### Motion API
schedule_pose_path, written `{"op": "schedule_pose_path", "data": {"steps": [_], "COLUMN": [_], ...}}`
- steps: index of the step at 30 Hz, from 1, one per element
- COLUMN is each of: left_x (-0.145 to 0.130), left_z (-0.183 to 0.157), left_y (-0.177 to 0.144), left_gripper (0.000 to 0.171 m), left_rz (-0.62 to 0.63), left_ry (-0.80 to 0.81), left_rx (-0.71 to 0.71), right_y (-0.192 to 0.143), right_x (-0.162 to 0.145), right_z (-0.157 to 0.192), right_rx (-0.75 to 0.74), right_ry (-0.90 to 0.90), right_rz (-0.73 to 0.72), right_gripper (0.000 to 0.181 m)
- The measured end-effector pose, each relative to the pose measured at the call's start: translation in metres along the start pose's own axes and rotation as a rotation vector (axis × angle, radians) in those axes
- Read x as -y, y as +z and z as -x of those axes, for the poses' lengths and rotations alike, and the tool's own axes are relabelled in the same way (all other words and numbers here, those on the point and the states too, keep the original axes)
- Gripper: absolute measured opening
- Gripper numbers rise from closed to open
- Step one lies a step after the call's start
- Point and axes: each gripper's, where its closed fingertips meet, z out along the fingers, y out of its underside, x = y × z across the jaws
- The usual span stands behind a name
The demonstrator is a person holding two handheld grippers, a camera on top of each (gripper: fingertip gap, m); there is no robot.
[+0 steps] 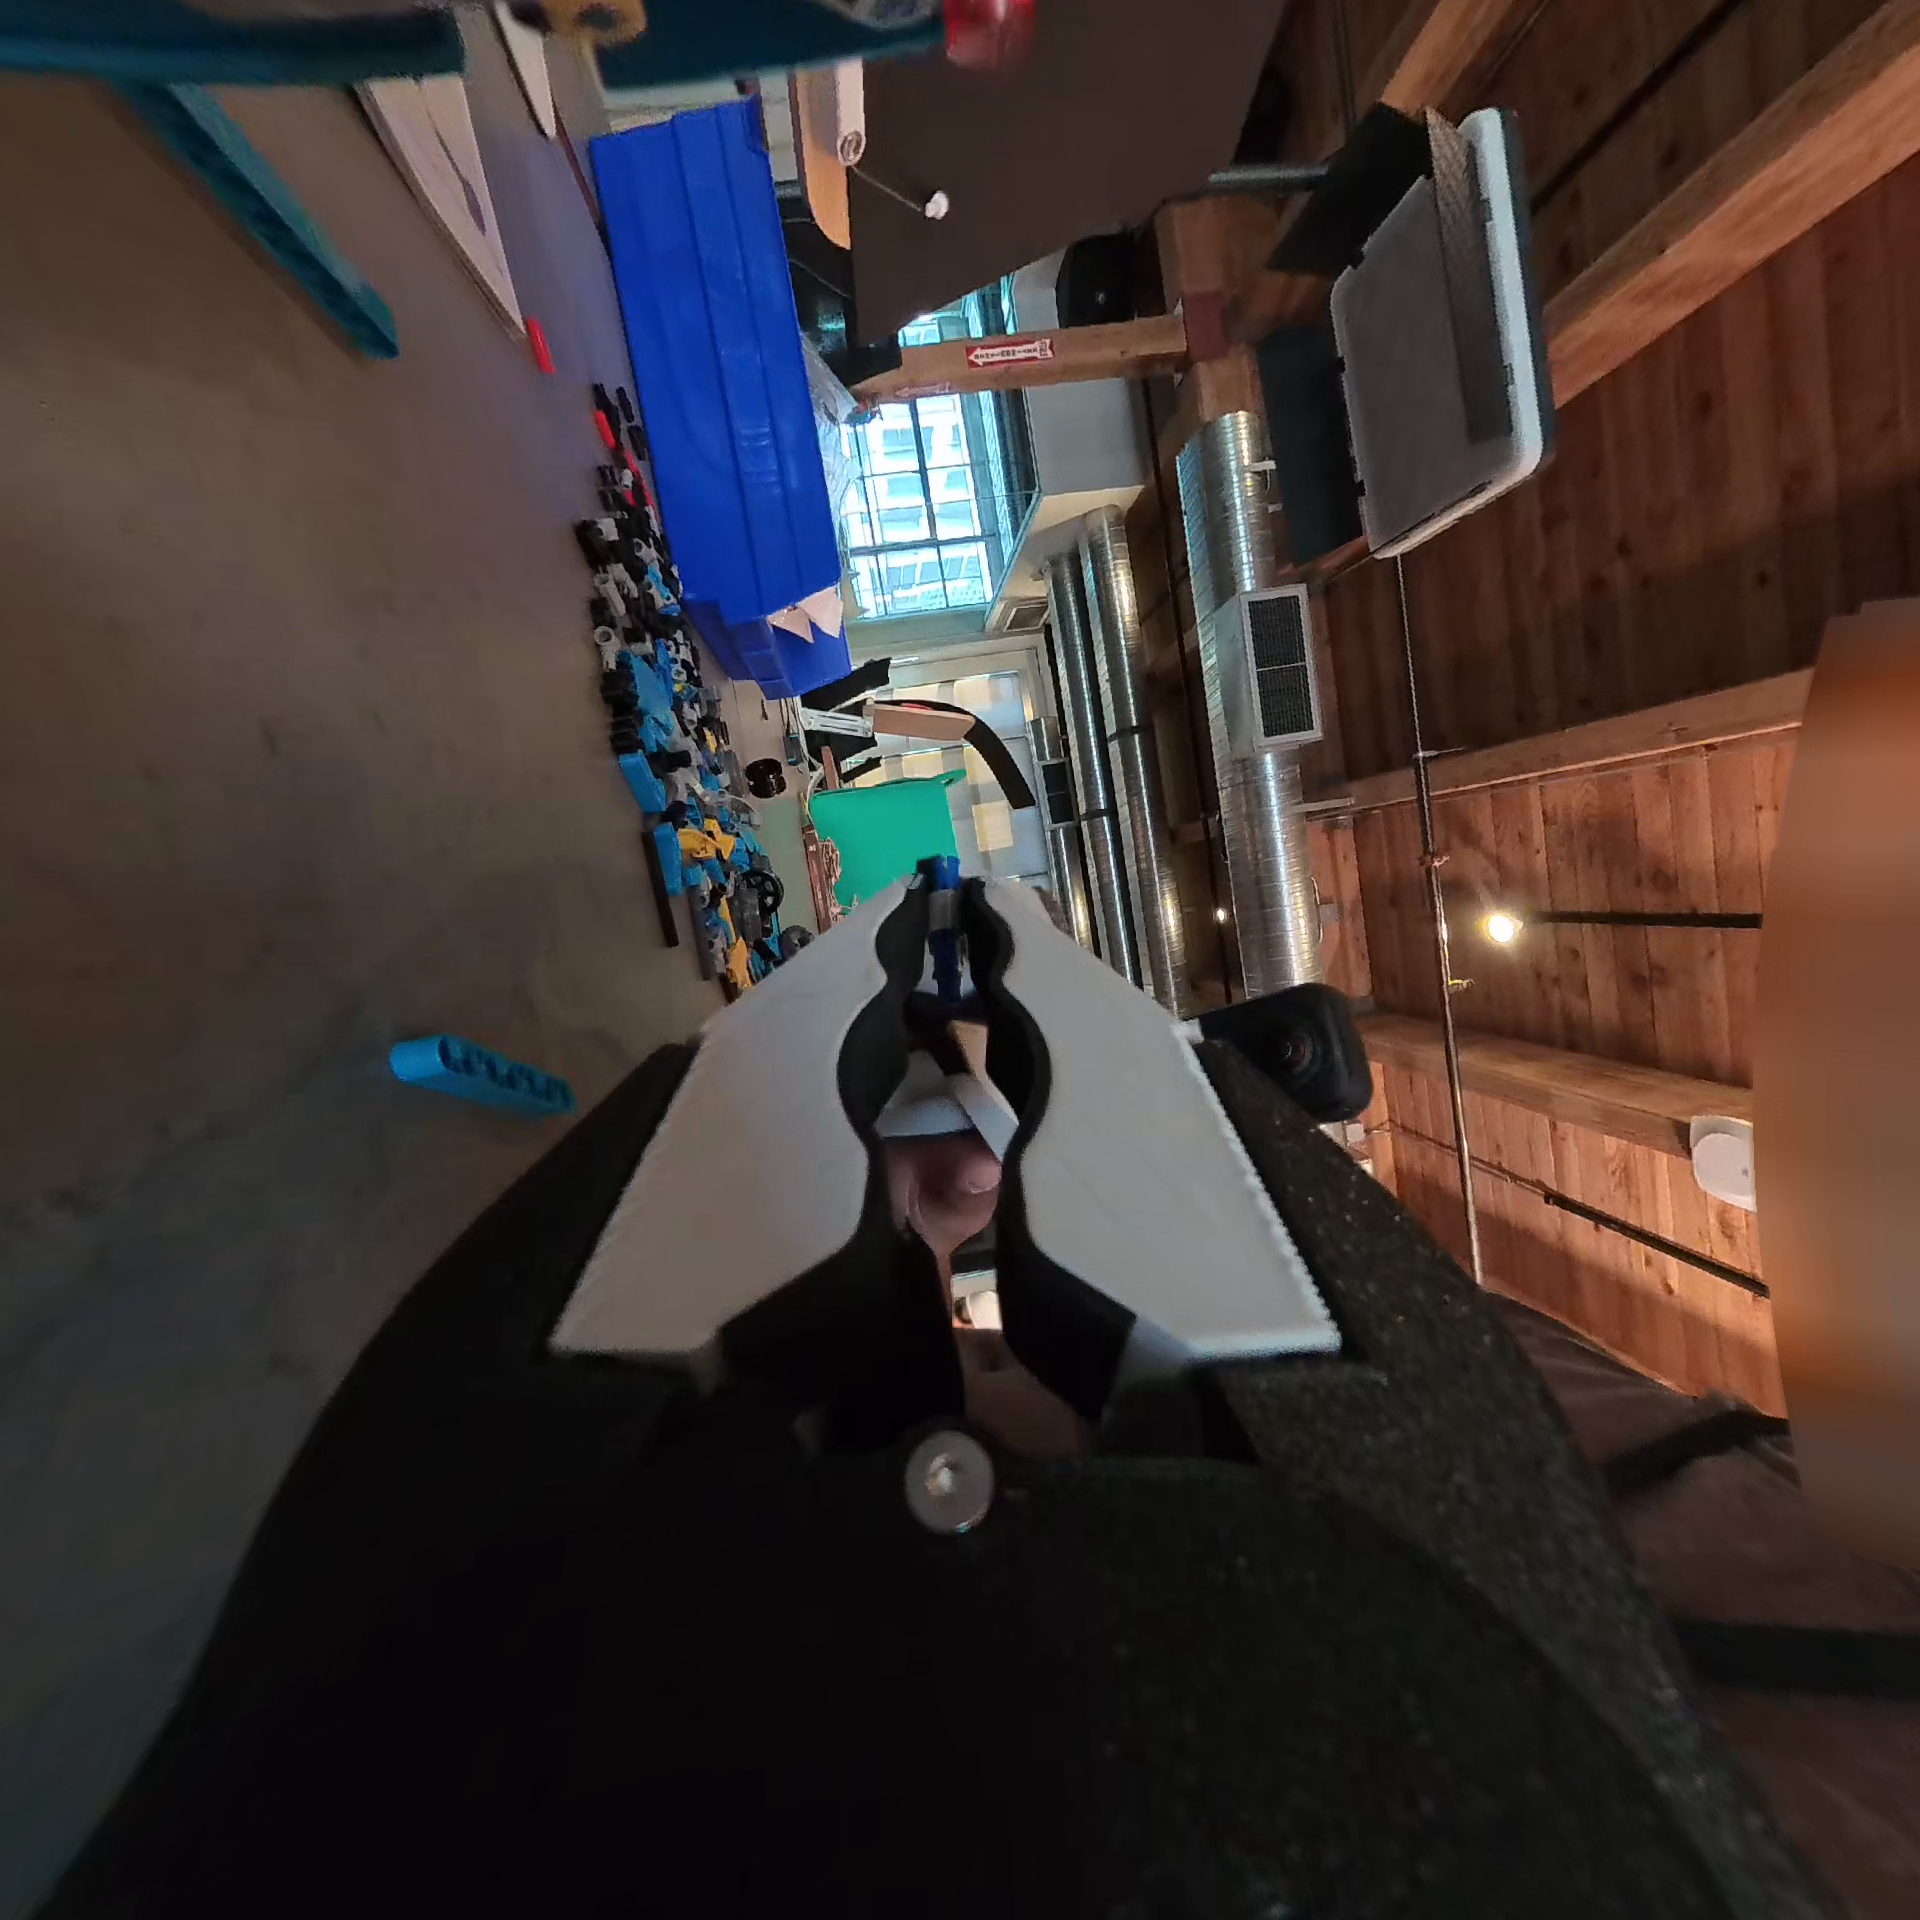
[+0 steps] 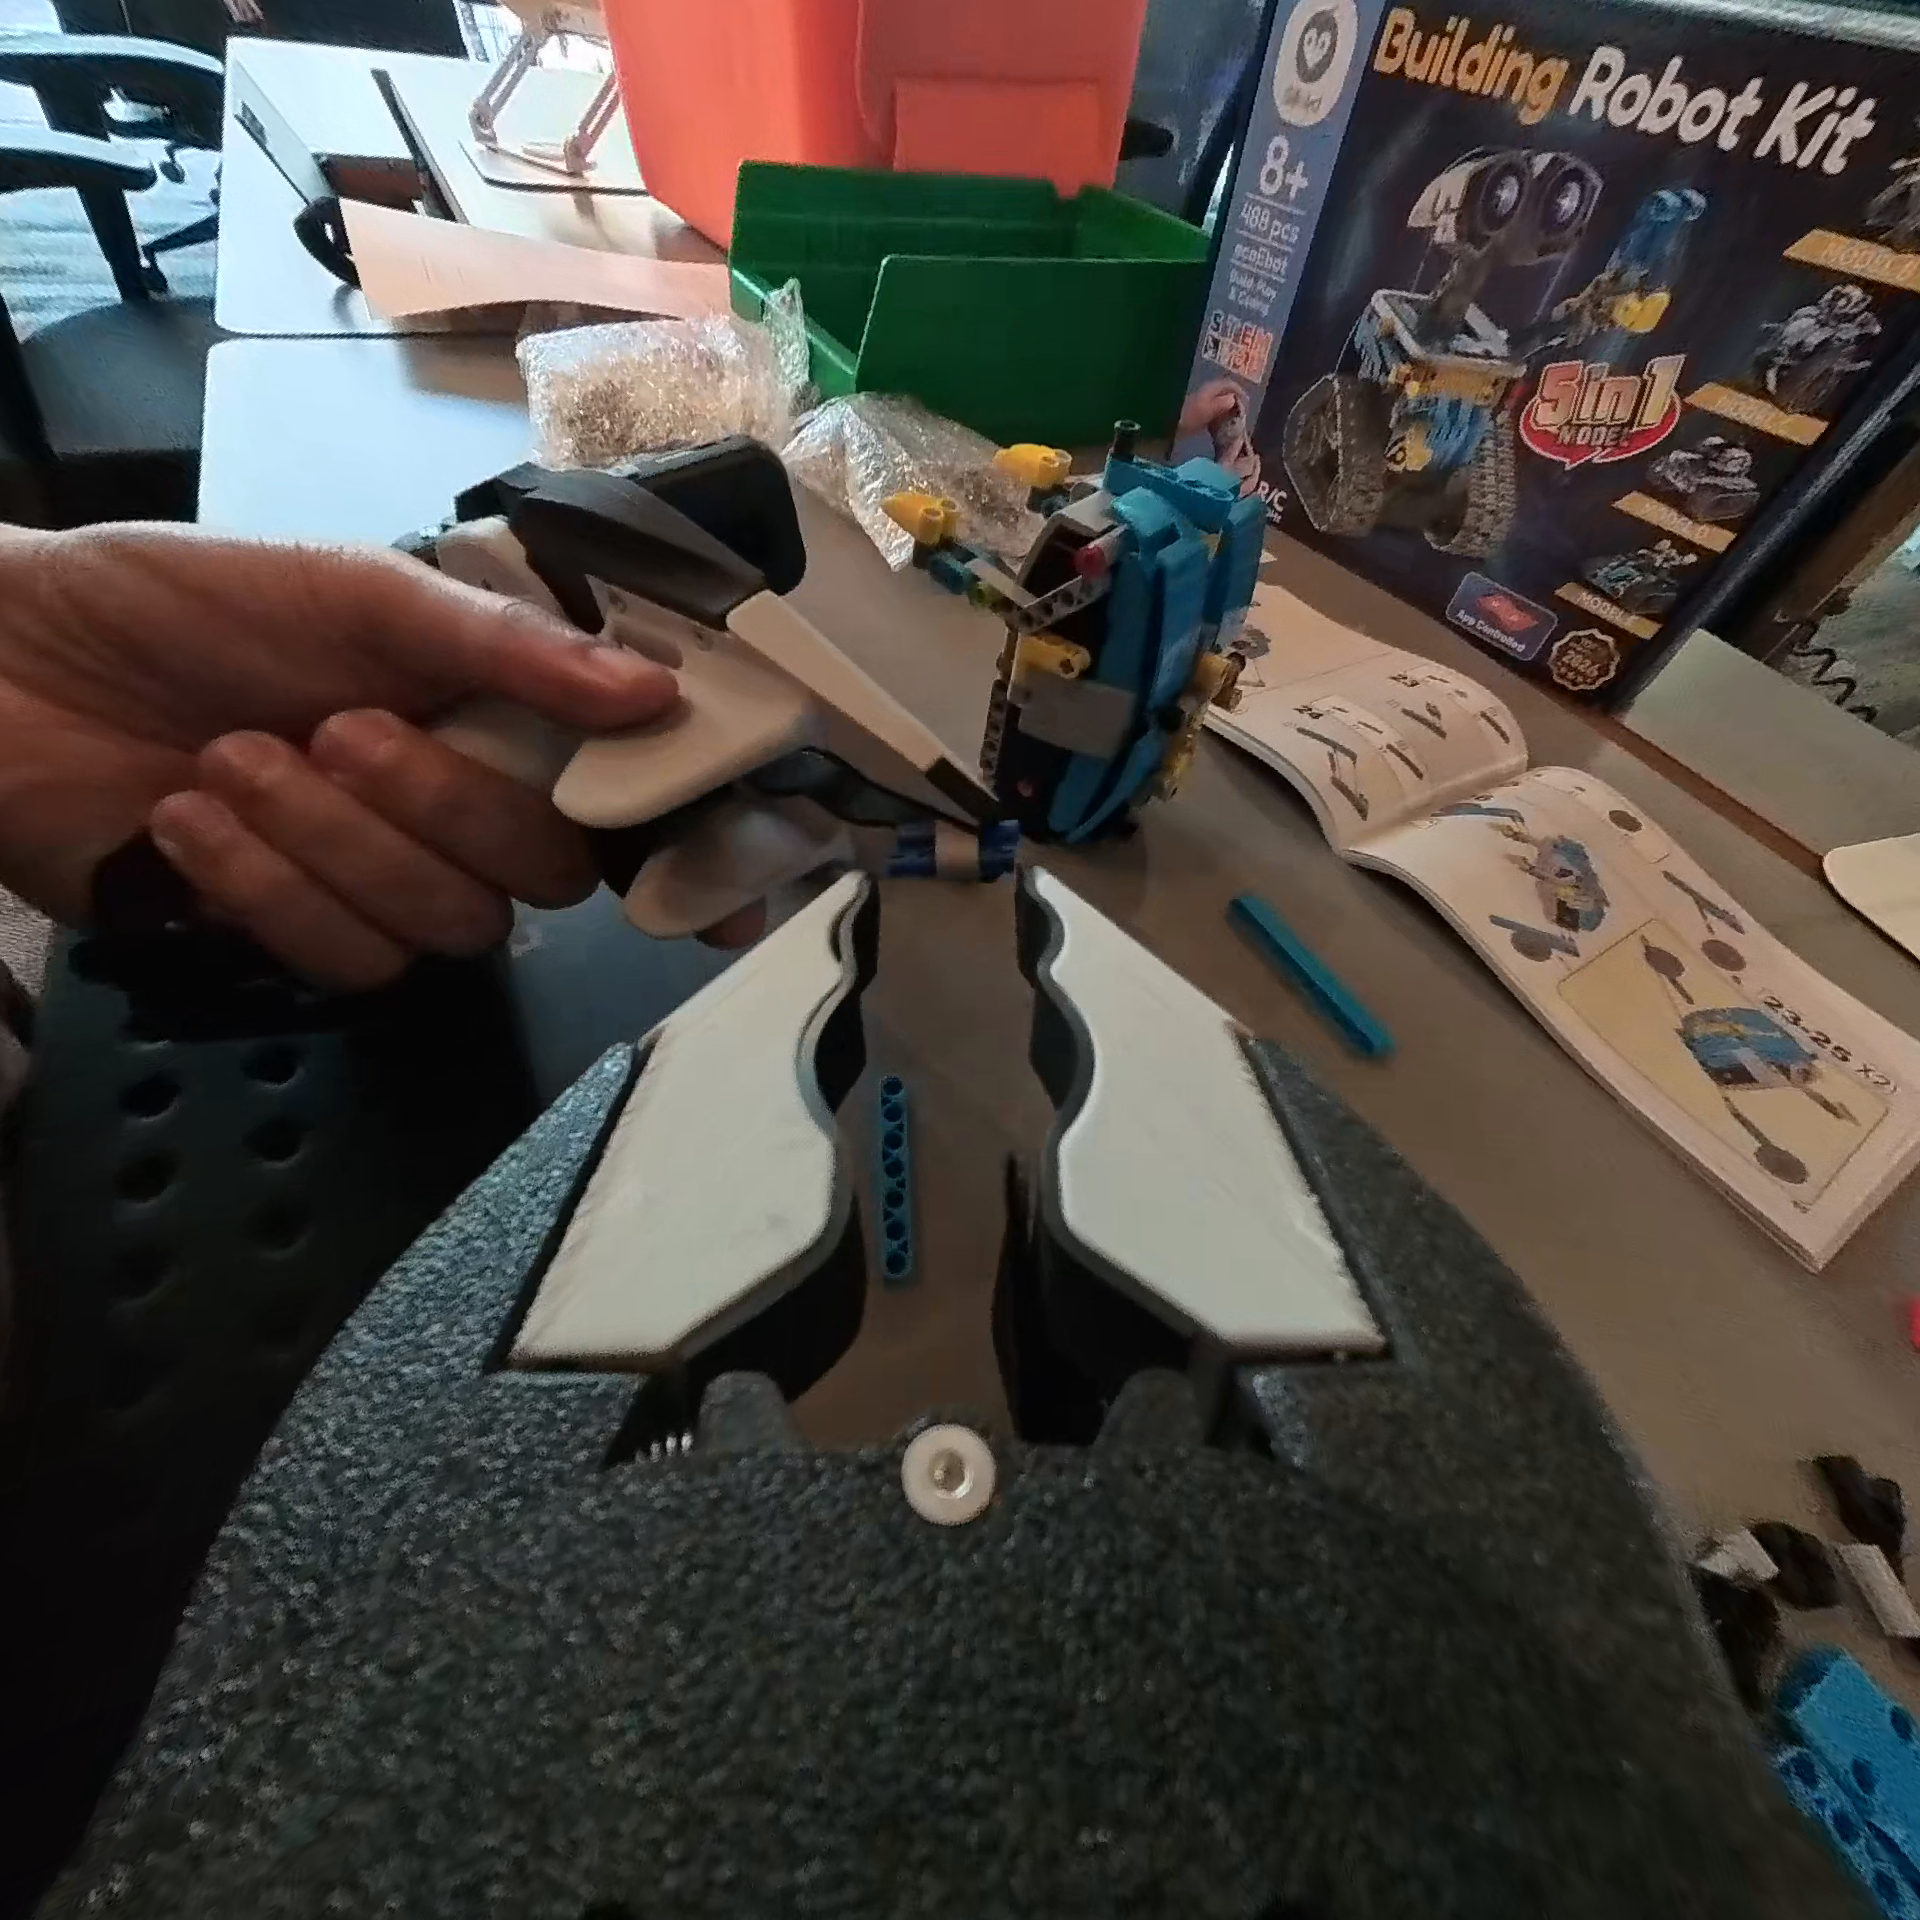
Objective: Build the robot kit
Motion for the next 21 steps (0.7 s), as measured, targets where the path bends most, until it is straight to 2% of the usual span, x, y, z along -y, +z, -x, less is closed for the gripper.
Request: {"op": "schedule_pose_path", "data": {"steps": [7,10,13,16,21], "left_x": [-0.006,-0.011,-0.022,-0.027,-0.033], "left_z": [0.001,-0.007,-0.015,-0.015,-0.006], "left_y": [0.001,-0.001,-0.002,-0.002,-0.002], "left_gripper": [0.006,0.007,0.007,0.007,0.007], "left_rz": [0.017,0.087,0.184,0.246,0.285], "left_ry": [0.014,0.008,0.085,0.182,0.19], "left_rx": [0.01,-0.044,-0.062,-0.028,0.013], "right_y": [0.002,-0.003,-0.01,-0.013,-0.015], "right_x": [0.0,0.006,0.011,0.01,0.001], "right_z": [0.002,0.006,0.012,0.015,0.015], "right_rx": [0.025,0.087,0.187,0.207,0.198], "right_ry": [-0.022,-0.011,0.02,-0.044,-0.112], "right_rz": [0.022,0.0,-0.019,0.004,0.018], "right_gripper": [0.025,0.025,0.024,0.024,0.024]}}
